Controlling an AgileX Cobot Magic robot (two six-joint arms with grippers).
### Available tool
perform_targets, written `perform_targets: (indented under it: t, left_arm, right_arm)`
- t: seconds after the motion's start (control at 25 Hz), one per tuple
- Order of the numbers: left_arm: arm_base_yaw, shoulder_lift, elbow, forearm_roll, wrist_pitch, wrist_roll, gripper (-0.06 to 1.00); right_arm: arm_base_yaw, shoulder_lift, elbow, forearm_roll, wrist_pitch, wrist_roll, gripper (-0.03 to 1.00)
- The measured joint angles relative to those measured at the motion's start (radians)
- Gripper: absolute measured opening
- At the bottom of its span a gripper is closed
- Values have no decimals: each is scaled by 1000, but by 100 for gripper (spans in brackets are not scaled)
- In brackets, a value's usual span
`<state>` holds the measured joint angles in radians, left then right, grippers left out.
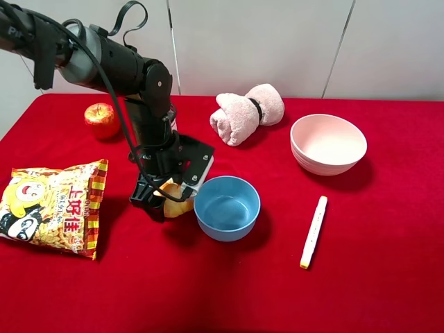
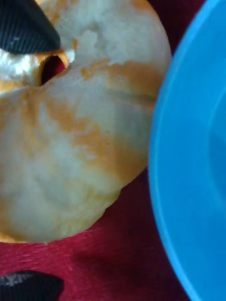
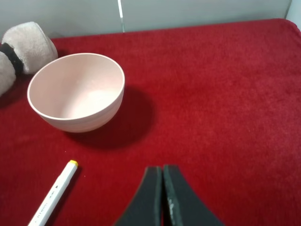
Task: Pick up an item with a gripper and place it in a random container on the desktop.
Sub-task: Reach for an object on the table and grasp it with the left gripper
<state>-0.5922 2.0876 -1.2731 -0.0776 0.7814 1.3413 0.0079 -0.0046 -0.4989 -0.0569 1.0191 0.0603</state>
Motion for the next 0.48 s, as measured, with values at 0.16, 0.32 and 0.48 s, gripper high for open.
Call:
perform_targets:
  t: [0.16, 0.32, 0.48]
  left_arm:
    - [0, 1, 0, 0, -2, 10, 78]
    - [0, 1, 0, 0, 0, 10, 61]
    - [0, 1, 0, 0, 1, 10, 45]
  right_arm:
    - [0, 0, 0, 0, 0, 0, -3]
    - [0, 0, 0, 0, 0, 0, -3]
    - [0, 0, 0, 0, 0, 0, -3]
